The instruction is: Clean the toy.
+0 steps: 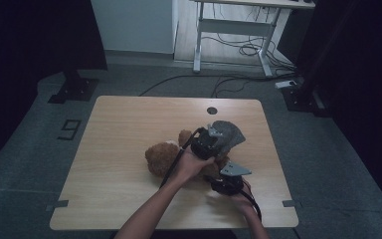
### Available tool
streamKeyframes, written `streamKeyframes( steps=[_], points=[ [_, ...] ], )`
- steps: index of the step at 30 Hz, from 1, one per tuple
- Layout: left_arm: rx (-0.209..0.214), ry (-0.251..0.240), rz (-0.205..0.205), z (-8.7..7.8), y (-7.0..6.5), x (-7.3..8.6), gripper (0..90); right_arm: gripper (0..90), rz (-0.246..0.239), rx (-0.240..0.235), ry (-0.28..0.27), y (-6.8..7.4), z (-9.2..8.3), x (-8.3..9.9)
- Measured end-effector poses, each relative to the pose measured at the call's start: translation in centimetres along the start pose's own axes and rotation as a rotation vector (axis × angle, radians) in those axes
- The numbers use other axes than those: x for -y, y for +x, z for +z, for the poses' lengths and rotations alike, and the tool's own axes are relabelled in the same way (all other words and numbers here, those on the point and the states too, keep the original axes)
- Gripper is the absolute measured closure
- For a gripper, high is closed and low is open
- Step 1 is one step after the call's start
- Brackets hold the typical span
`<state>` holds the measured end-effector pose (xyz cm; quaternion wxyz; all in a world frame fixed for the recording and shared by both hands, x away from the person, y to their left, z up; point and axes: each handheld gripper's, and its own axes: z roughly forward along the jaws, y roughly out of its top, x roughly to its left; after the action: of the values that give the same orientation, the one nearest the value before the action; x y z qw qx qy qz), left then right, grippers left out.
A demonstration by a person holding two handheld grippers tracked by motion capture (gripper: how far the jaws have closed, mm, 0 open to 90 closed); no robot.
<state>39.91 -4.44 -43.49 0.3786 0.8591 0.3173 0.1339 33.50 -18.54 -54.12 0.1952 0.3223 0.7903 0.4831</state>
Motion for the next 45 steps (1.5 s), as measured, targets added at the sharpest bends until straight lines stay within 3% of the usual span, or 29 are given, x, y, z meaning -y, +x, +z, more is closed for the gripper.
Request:
streamKeyframes(
  steps=[4,8,14,17,22,27,35,39,41,45],
  points=[
    [-0.012,-0.014,-0.03,-0.4,1.1,0.7,76.9,52.1,0.013,-0.011,-0.003,-0.1,0.1,0.1],
    [-0.062,0.002,-0.021,-1.8,2.1,1.4,77.2,52.1,0.009,-0.007,0.002,-0.1,0.1,0.0],
    [-0.098,-0.012,-0.013,-4.1,2.8,3.6,77.1,52.2,0.033,-0.022,-0.002,-0.3,0.1,0.2],
    [-0.096,-0.014,-0.019,-4.8,3.2,4.4,77.1,52.2,0.043,-0.025,-0.004,-0.4,0.1,0.3],
    [-0.089,-0.052,-0.067,-6.8,4.6,6.2,76.7,52.4,0.046,-0.027,-0.006,-0.4,0.1,0.3],
    [-0.103,-0.097,-0.083,-9.1,5.6,6.7,76.8,52.4,0.04,-0.026,-0.005,-0.4,0.1,0.2],
    [-0.152,-0.133,-0.09,-11.9,6.7,8.3,76.8,52.4,0.042,-0.027,-0.005,-0.4,0.1,0.3],
    [-0.183,-0.155,-0.117,-13.0,7.6,9.4,76.7,52.4,0.044,-0.026,-0.004,-0.4,0.1,0.3],
    [-0.228,-0.152,-0.128,-13.6,8.4,9.9,76.7,52.4,0.046,-0.025,-0.005,-0.4,0.1,0.3],
    [-0.288,-0.088,-0.143,-13.9,9.7,11.3,76.8,52.6,0.058,-0.023,-0.003,-0.5,0.1,0.4]
  ],
)
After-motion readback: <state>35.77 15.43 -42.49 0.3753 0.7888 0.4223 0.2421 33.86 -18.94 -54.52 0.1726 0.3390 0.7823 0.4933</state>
